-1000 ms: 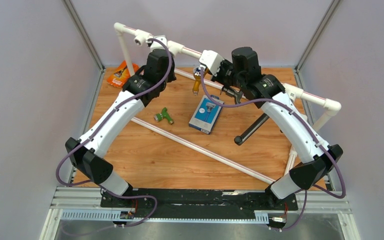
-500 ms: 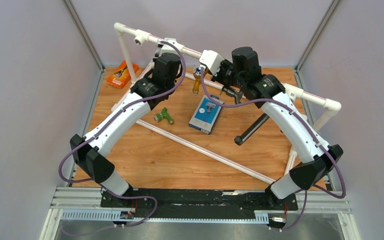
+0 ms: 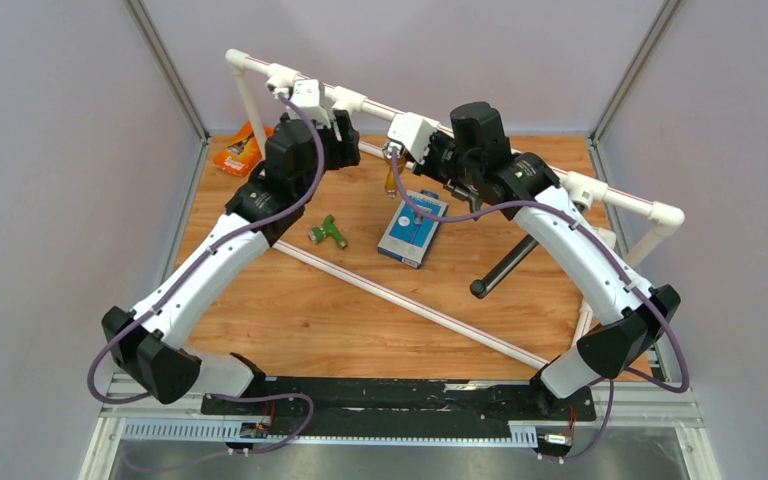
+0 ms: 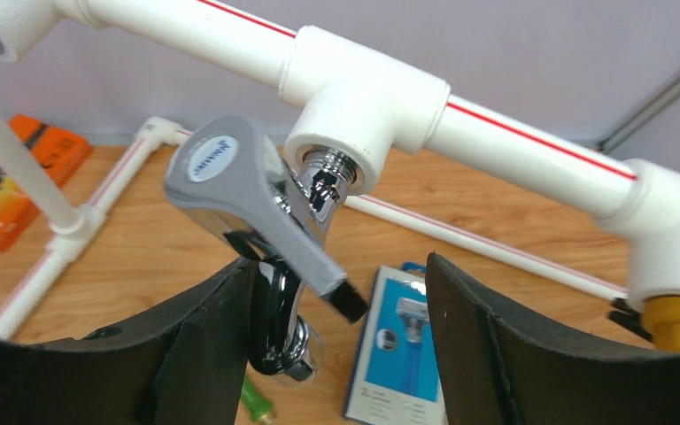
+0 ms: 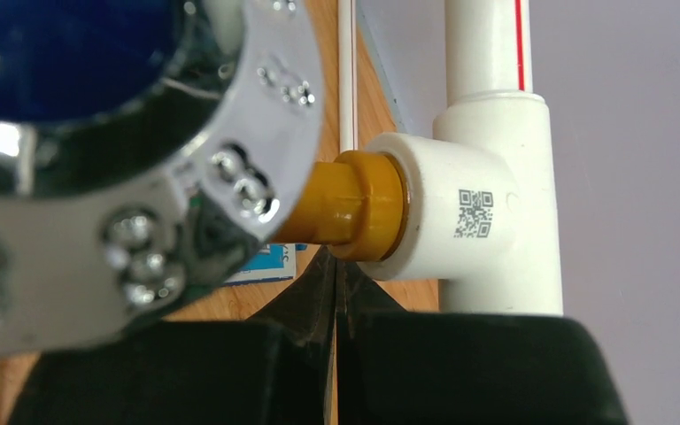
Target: Install the water faucets
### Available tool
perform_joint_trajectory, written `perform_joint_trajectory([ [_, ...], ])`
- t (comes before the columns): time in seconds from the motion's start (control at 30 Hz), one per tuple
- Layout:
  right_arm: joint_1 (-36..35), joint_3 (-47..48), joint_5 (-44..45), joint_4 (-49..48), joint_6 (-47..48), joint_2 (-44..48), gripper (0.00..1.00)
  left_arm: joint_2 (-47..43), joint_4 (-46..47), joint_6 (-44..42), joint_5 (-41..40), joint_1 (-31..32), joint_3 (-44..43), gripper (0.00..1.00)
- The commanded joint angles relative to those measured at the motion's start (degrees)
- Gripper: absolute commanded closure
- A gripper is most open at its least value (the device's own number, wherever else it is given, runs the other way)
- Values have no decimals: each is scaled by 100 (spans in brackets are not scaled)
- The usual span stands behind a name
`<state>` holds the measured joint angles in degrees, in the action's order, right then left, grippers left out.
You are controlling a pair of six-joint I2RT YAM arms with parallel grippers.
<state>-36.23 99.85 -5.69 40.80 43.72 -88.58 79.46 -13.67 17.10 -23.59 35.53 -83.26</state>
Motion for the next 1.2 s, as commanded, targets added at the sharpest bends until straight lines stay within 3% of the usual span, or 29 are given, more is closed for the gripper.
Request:
perform_joint_trajectory([
  [0.0, -244, -150, -389, 675, -92, -116, 100, -607, 1146, 1084, 1523, -353, 292, 25],
  [0.23, -253, -133, -380, 667, -92, -116, 100, -932, 1885, 2233, 2464, -967, 1039, 23],
  [0.43, -244, -142, -380, 667, -92, -107, 100, -906, 2413, 2913, 2948, -1303, 1366, 31],
  [0.57, -244, -133, -371, 675, -101, -107, 100, -801, 2387, 2895, 2940, -1303, 1286, 44],
  [0.63, -244, -142, -371, 675, -92, -107, 100, -774, 2395, 2878, 2904, -1312, 1286, 58],
  [0.7, -244, -142, -362, 675, -92, -116, 100, -713, 2387, 2834, 2896, -1312, 1278, 79],
  [0.77, -244, -150, -354, 675, -92, -107, 100, -652, 2352, 2729, 2869, -1312, 1251, 93],
  [0.83, -244, -159, -353, 667, -101, -99, 100, -599, 2316, 2527, 2817, -1312, 1234, 100],
  [1.17, -244, -159, -345, 675, -92, -81, 100, -449, 1834, 113, 2764, -1259, 1145, 100],
])
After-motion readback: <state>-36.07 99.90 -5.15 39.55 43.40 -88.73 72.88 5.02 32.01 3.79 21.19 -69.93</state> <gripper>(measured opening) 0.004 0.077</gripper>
